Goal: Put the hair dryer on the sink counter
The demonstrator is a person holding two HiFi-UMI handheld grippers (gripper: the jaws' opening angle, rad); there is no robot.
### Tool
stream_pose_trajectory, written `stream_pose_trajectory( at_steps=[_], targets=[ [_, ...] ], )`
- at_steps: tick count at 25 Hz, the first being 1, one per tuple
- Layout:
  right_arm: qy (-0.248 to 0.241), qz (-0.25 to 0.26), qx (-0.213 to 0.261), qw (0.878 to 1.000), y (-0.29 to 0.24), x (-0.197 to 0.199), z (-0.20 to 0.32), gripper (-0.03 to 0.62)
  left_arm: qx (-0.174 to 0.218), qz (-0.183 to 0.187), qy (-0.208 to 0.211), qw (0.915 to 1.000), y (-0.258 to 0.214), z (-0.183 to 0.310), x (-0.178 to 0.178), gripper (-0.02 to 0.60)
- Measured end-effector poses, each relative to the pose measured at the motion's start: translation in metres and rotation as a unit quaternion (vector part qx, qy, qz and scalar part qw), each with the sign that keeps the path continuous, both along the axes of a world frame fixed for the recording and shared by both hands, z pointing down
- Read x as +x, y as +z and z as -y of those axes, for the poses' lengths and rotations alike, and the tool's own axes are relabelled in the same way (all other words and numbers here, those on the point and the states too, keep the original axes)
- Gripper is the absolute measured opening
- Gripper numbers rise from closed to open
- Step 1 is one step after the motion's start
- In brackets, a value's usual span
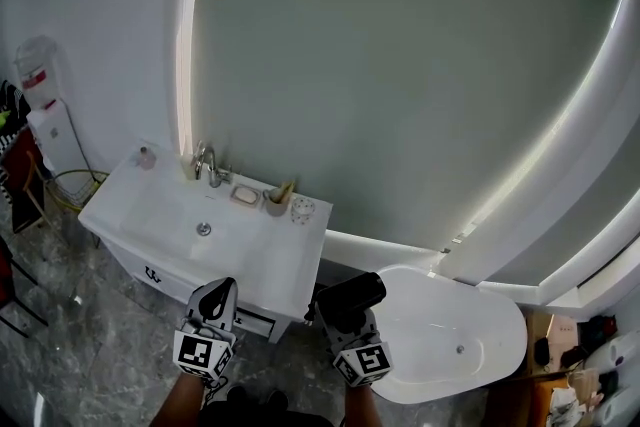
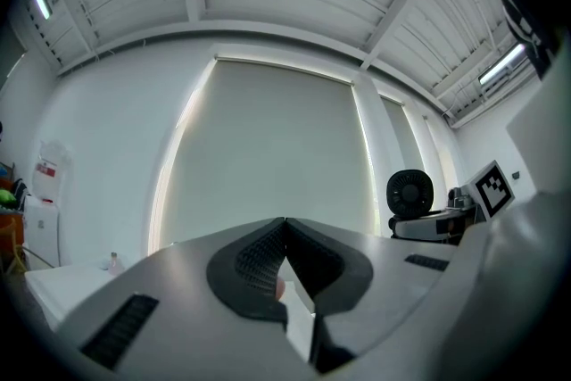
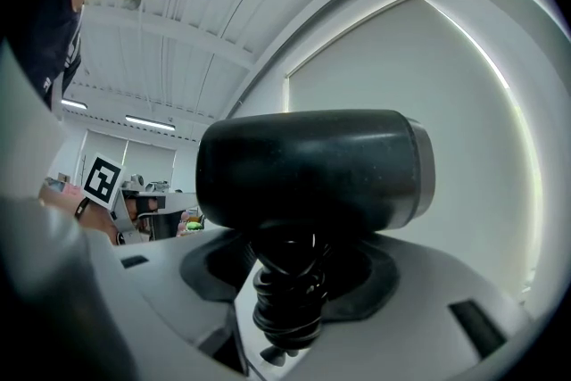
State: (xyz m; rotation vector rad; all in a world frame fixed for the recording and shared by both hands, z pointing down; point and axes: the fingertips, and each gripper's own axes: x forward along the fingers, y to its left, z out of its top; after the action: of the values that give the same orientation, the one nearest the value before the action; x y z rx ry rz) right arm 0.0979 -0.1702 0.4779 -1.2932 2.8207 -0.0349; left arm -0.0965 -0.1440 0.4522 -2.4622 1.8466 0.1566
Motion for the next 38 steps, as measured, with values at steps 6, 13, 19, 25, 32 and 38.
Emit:
stream_pose_trajectory(
  at_steps=[6,13,19,25,32,38],
  targets=[
    [-0.016,-0.006,-0.002,1.0,0.001,-0.002,0.004,0.229,0.004,-0.006,-0.014,0.9999,-0.002,0.003,0.0,0.025],
    [-0.035,0.004,-0.008,0.999,0.004,0.01,0.013,0.227,-0.002,-0.002,-0.041,0.9992,0.007,0.002,0.013,0.025],
    [-0.044,0.005,-0.018,0.999,0.013,0.014,0.024,0.229,-0.021,-0.006,-0.052,0.9984,0.021,0.007,0.02,0.025],
    [-0.046,-0.002,-0.024,0.999,0.027,0.008,0.046,0.227,-0.025,-0.008,-0.05,0.9984,0.032,0.032,0.015,0.025],
    [-0.025,-0.002,-0.039,0.999,0.046,-0.019,0.111,0.229,-0.022,-0.009,-0.024,0.9994,0.043,0.109,-0.01,0.025],
    [-0.007,-0.011,-0.052,0.999,0.056,-0.06,0.174,0.229,-0.011,-0.013,0.01,0.9998,0.039,0.181,-0.041,0.025]
  ],
)
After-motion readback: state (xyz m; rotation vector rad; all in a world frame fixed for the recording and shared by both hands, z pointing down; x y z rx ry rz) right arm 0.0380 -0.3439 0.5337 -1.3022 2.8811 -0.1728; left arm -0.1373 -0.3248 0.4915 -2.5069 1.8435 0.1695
